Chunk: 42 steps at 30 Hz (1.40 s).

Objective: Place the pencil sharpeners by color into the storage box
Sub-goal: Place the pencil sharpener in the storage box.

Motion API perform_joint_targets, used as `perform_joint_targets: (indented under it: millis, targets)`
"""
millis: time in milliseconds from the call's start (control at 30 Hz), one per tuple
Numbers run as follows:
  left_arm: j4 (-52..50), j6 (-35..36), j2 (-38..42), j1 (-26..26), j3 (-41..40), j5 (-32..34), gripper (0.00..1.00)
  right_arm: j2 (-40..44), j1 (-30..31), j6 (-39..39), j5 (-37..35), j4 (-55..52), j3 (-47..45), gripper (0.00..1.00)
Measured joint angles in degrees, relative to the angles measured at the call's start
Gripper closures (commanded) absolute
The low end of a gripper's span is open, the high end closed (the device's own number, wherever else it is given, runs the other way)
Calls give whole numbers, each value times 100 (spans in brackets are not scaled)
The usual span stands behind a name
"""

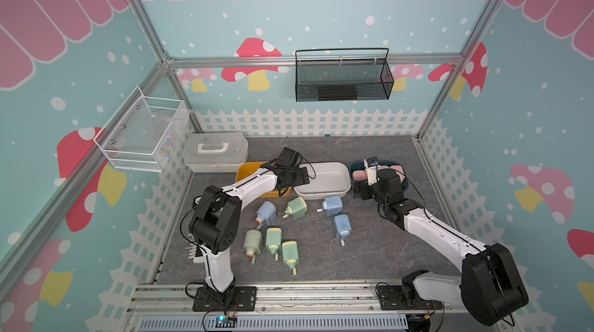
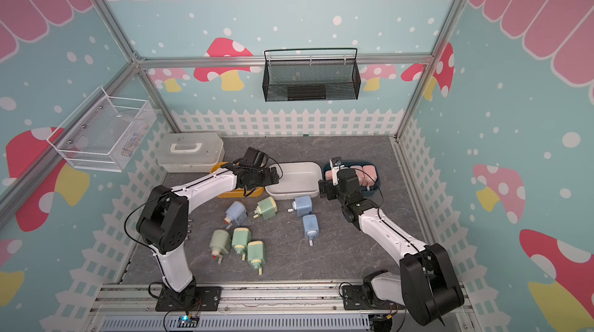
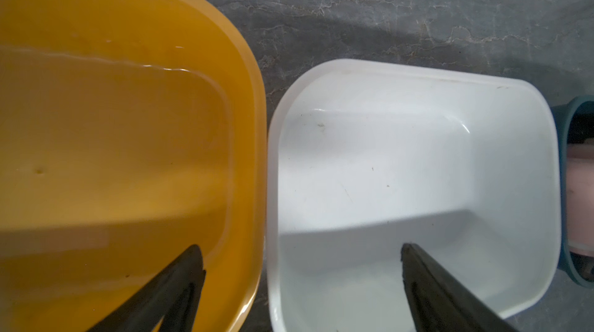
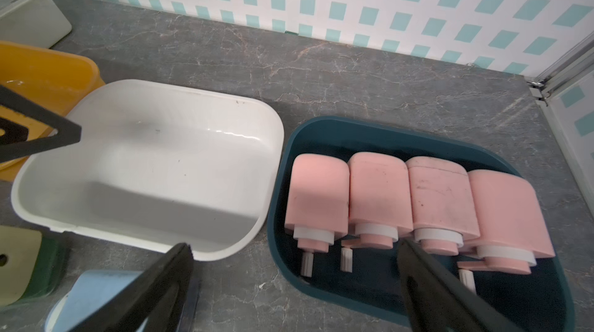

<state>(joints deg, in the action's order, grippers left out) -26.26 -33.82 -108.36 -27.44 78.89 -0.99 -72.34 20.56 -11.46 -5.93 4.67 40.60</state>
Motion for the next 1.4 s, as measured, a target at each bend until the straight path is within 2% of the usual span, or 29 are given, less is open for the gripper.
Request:
perform_joint_targets:
  millis: [367, 700, 900, 1167, 1400]
  targets:
    - [-131, -48, -48, -118, 20, -396, 8, 0, 0, 0, 109, -341, 0, 2]
    - [-247, 0, 24, -197, -26, -348, 6, 0, 0, -17, 225, -341, -2, 2]
    - [-297, 269, 28, -181, 2, -136, 6, 0, 0, -17, 306, -341, -2, 3]
    - [-358, 664, -538, -31, 732, -31, 6, 0, 0, -9, 341, -343, -2, 3]
    - [-428, 1025, -866, -22, 999, -120, 6, 0, 0, 11, 343, -372, -2, 3]
